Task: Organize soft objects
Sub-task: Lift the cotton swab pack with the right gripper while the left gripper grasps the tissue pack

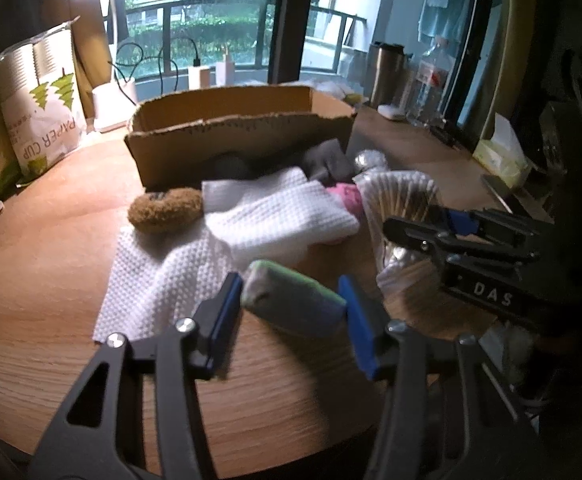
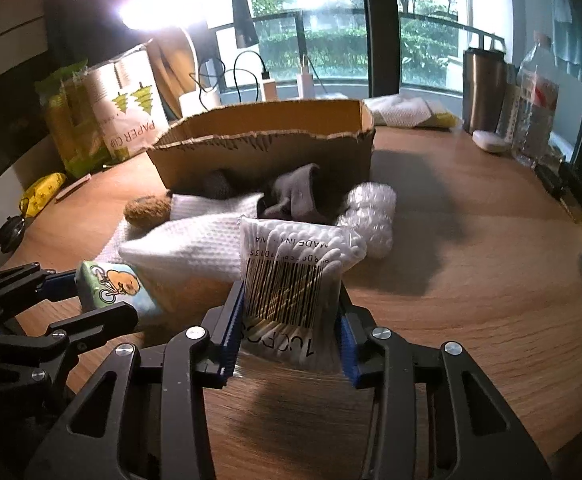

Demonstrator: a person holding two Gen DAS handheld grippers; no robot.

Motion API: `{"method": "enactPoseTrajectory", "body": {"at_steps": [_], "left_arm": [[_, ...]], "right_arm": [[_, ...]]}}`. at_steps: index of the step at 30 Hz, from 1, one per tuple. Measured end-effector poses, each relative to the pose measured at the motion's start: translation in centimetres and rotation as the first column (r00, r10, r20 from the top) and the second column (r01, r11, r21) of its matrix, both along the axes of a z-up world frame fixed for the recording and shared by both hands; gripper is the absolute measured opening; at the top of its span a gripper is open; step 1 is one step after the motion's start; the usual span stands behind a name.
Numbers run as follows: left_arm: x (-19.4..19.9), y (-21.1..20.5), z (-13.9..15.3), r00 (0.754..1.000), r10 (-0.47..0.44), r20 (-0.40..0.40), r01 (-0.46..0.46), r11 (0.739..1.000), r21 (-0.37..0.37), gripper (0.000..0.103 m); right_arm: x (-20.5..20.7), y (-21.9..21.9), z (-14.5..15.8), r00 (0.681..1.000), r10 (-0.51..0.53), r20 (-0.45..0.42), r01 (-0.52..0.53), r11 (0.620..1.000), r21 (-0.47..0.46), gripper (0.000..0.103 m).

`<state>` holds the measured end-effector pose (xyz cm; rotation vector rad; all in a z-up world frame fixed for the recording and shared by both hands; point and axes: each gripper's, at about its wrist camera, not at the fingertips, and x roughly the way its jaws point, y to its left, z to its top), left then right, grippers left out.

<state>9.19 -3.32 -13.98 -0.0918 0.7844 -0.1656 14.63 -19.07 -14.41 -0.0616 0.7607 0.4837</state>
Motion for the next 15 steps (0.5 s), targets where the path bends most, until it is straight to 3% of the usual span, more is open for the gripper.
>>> {"method": "enactPoseTrajectory", "body": {"at_steps": [15], "left_arm": [[-1.1, 2.0, 3.9, 0.995, 0.023, 0.1, -0.019, 0.999, -0.037, 0.051]], "right_arm": [[-0.9, 0.6, 3.8, 0.997, 0.002, 0.075, -0.002, 1.0, -0.004, 0.043]]}}
